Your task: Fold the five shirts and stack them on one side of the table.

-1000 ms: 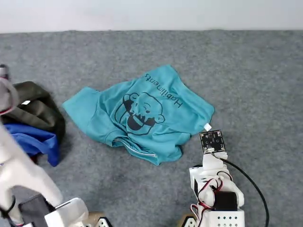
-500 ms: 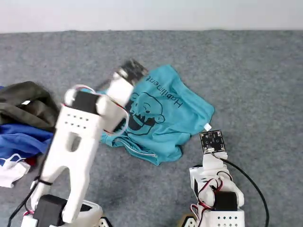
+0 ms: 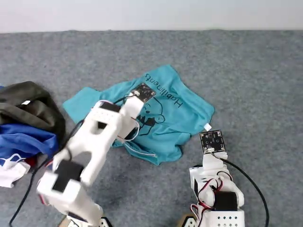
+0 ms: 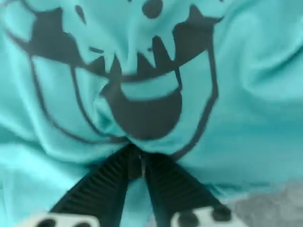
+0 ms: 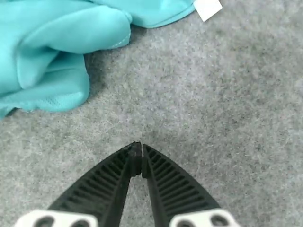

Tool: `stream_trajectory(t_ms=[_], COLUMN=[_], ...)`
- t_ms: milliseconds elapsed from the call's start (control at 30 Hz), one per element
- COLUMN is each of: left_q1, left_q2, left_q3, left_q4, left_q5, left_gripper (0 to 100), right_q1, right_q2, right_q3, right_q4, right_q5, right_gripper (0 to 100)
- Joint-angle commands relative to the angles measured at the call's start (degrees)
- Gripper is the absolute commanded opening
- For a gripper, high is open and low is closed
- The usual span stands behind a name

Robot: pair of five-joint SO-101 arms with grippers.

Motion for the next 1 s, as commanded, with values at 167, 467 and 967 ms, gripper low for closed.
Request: stream_trajectory(t_ms=[167, 467, 967], left_q1=[-3.3, -6.2, 1.8], left_q2=[18.8, 31.1, 25.7], left_q3=[-33.4, -68.8, -77.9], left_q4=[10.9, 25.1, 42.3], left_q5=[-1.1, -0.8, -1.0], left_gripper=[2, 2, 2], right_q1=[-0.1, -0.1, -0.1], right_q2=[-0.7, -0.7, -0.7], right_q3=[0.5, 0.5, 0.5], right_q4=[0.5, 0.5, 0.5], right_q5=[-0.4, -0.4, -0.4], right_gripper=[0.9, 0.9, 0.9])
